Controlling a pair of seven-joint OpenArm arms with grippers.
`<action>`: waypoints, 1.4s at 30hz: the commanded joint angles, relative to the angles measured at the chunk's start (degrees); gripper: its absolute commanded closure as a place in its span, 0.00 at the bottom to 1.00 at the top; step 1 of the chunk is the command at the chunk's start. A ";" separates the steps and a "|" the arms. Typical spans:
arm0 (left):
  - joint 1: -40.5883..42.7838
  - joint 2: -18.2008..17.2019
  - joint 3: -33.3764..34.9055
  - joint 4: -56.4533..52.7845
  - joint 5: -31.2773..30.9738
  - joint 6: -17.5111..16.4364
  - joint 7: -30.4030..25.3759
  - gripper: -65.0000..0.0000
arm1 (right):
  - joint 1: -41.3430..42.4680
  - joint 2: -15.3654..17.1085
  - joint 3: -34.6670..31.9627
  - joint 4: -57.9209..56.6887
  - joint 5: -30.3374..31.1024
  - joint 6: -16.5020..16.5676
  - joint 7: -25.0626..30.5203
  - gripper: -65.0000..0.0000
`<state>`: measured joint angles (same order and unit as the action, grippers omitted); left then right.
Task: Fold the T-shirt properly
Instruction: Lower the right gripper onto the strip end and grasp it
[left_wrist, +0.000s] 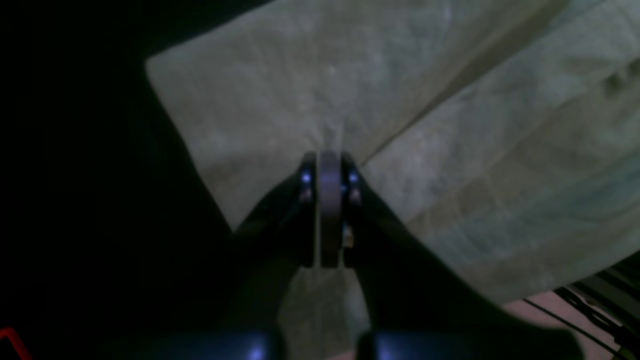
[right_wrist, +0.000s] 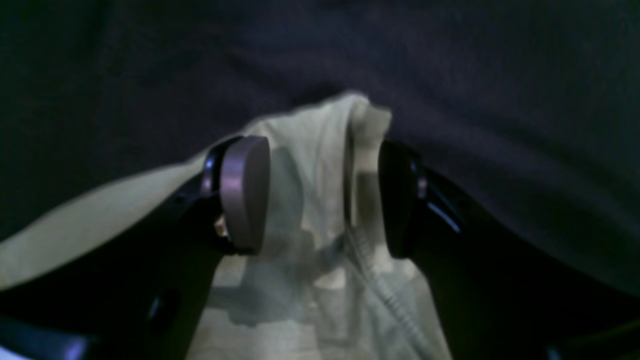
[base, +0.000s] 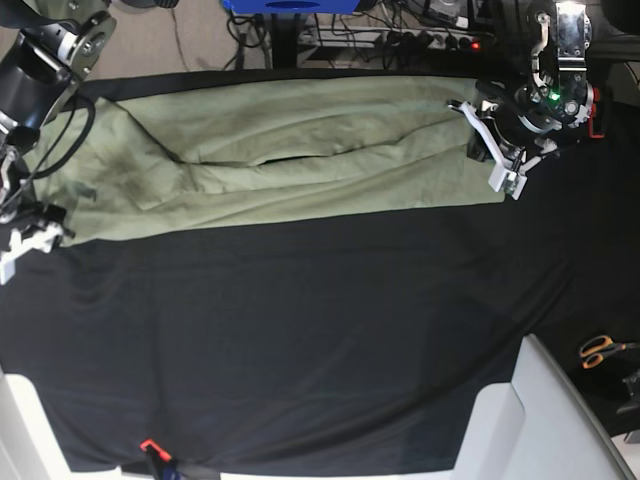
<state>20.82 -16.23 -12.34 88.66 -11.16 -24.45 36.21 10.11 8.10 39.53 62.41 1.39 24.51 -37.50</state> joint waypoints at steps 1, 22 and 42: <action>0.06 -0.87 -0.45 0.35 -0.49 0.05 -0.82 1.00 | 1.36 1.26 0.08 0.31 0.77 0.32 1.14 0.53; -0.03 -0.96 -0.45 -3.34 -0.49 0.05 -0.91 1.00 | 2.51 5.22 -0.01 -3.29 0.85 0.32 1.50 1.00; 0.59 -1.05 -1.24 4.83 -0.49 0.05 -0.47 1.00 | 1.10 7.95 0.43 1.54 0.94 0.23 1.32 0.37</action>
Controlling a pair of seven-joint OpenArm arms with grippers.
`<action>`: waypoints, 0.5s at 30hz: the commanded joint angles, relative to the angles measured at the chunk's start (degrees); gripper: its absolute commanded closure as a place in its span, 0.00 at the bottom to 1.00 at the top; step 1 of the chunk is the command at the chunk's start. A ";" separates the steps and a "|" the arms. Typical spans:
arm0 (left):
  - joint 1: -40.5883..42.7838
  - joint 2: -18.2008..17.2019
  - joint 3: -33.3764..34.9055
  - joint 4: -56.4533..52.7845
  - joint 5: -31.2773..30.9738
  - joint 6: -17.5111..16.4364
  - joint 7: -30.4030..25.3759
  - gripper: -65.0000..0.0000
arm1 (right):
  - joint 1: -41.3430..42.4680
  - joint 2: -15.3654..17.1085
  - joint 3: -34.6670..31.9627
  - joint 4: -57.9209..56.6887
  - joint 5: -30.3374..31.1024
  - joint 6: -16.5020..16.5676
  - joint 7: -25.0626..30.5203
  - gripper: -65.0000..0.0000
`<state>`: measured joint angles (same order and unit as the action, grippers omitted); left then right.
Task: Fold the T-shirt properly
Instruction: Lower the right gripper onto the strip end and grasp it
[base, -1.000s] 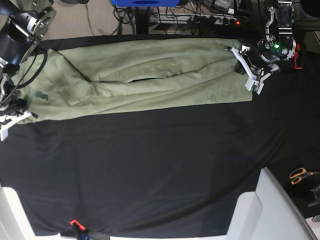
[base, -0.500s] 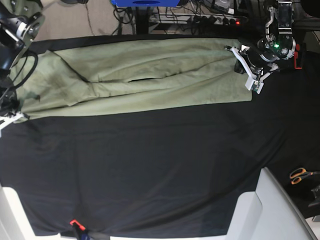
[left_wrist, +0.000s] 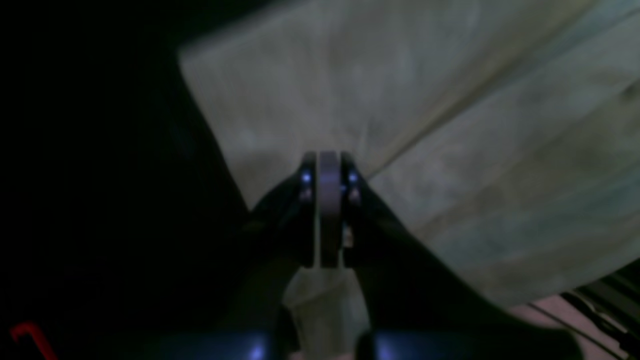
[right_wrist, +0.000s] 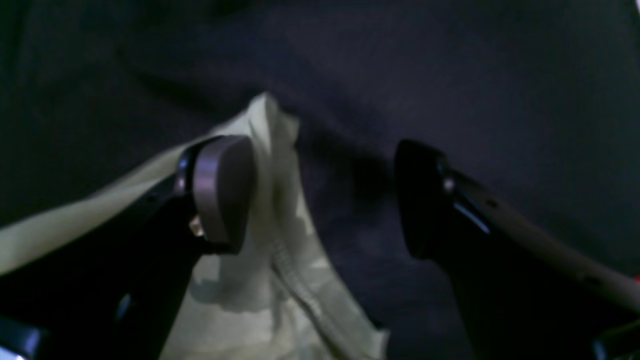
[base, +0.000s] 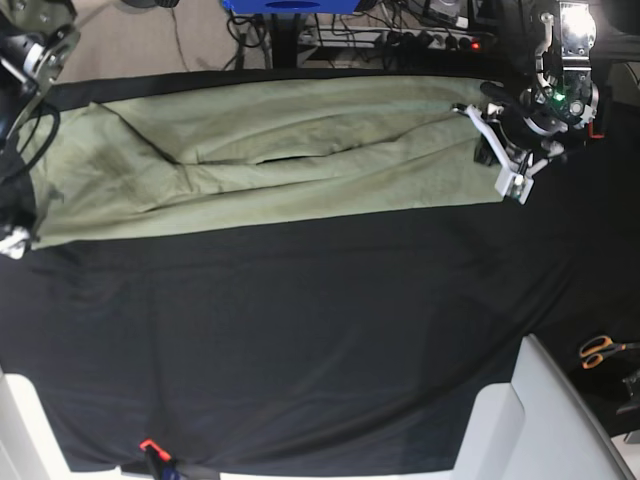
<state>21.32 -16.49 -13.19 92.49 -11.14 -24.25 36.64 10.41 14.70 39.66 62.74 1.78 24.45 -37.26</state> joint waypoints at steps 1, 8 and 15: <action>0.17 -0.78 -0.39 2.15 -0.51 -0.15 -0.91 1.00 | -0.79 -0.15 0.56 5.08 0.55 0.30 0.90 0.40; 2.46 -0.52 -3.73 6.19 -1.04 -0.15 -0.91 1.00 | -15.91 -13.69 -6.56 31.11 0.55 0.74 -2.09 0.62; 2.46 -0.78 -10.59 3.73 -1.04 -0.23 -0.91 1.00 | -19.69 -18.61 -17.90 33.22 0.64 0.74 -2.17 1.00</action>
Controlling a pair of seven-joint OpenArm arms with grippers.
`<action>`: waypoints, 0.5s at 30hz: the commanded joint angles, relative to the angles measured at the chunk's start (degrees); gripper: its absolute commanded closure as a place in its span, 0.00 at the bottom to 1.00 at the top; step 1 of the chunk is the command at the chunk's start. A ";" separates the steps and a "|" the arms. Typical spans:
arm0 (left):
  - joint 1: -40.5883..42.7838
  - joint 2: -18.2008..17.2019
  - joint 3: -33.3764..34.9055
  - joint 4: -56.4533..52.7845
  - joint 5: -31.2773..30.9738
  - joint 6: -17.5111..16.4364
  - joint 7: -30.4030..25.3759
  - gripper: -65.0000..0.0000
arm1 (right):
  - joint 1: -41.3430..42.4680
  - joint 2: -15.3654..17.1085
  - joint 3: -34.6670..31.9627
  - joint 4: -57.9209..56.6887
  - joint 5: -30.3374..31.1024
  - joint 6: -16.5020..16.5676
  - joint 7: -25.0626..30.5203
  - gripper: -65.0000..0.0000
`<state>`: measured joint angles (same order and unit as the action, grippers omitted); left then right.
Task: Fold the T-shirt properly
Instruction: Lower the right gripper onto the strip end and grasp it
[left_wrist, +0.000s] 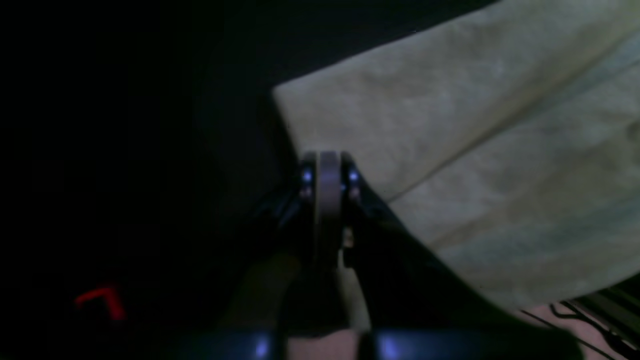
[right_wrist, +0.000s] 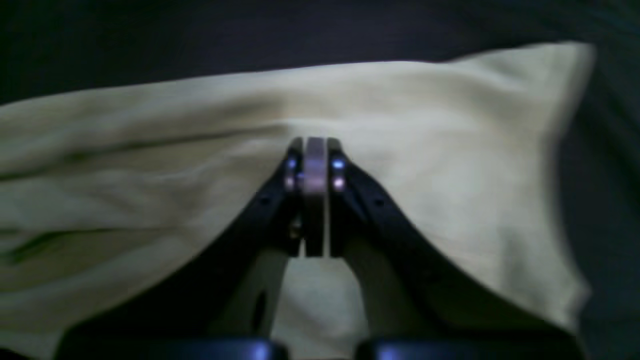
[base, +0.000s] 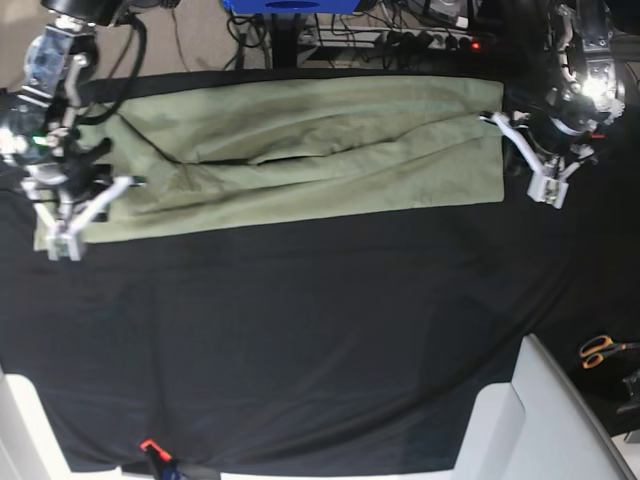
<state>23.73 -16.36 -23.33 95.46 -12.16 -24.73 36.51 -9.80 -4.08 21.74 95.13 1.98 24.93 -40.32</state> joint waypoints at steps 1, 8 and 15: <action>0.05 -0.91 -1.59 0.41 0.08 0.25 -0.78 1.00 | 0.53 0.08 -1.12 0.74 0.44 0.26 0.97 1.00; 0.05 -0.91 -6.60 -1.44 0.52 0.25 -0.86 1.00 | 2.11 -1.77 -5.69 -4.19 0.44 0.00 0.71 0.99; 0.05 -0.91 -8.36 -3.11 0.52 0.25 -0.95 1.00 | 2.02 -1.51 -6.40 -11.04 0.44 -0.09 1.15 0.99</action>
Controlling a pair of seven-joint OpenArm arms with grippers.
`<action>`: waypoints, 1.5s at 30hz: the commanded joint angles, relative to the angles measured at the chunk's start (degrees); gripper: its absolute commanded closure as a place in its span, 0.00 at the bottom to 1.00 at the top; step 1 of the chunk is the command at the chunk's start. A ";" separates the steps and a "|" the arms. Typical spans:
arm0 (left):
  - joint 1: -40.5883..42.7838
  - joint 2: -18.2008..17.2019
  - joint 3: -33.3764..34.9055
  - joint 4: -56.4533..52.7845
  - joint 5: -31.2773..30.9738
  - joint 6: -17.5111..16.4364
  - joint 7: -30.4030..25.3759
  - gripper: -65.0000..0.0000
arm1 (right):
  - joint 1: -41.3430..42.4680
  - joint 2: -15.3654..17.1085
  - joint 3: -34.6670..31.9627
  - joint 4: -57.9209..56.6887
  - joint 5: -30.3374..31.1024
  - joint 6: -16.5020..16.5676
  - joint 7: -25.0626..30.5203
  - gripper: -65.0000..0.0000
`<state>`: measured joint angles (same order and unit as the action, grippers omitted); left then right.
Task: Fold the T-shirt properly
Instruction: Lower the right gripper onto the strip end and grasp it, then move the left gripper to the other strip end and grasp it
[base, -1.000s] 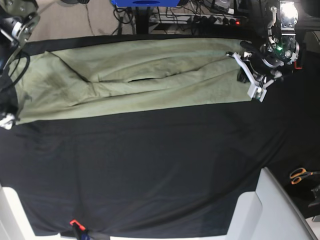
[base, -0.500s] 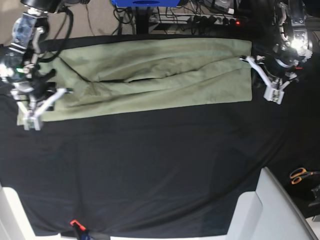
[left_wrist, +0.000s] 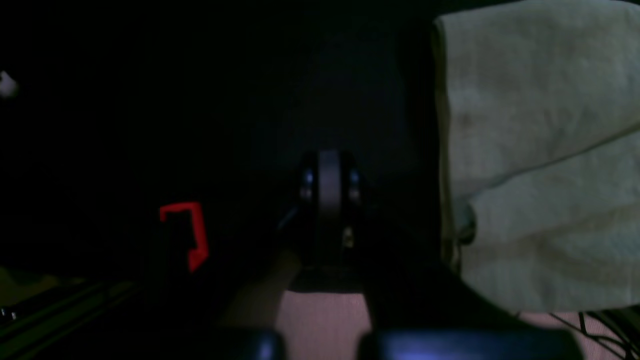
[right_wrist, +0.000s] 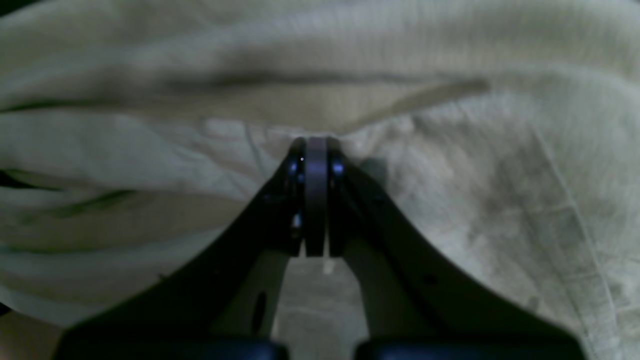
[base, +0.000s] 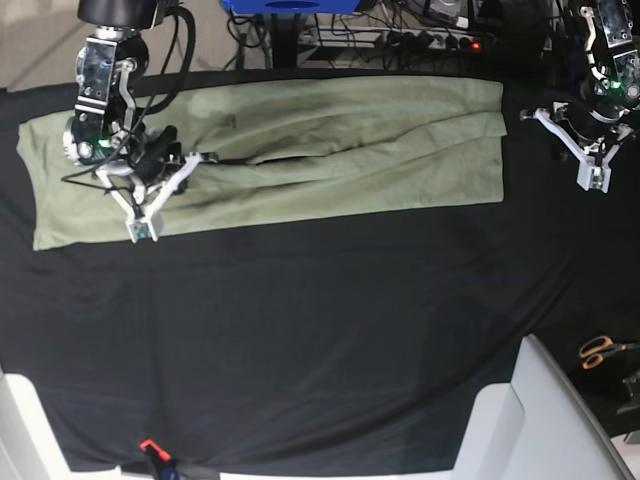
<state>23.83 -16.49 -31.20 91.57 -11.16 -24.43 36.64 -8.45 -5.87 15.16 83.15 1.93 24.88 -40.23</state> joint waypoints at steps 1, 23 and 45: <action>-0.05 -0.78 -0.49 0.78 -0.49 -0.06 -1.08 1.00 | 0.40 0.29 0.18 0.76 0.48 -0.05 1.06 0.99; -0.14 -0.43 -0.05 0.78 -0.93 -0.06 -1.17 1.00 | 0.49 0.20 -1.40 9.99 0.48 -0.14 -5.27 0.99; -0.49 -0.43 -0.14 0.69 -1.11 -0.06 -1.26 0.87 | -3.99 0.37 -0.96 7.88 0.31 -0.14 -5.00 1.00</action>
<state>23.51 -16.12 -31.05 91.48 -12.01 -24.49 36.47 -12.95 -5.69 14.24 89.71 1.85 24.53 -46.13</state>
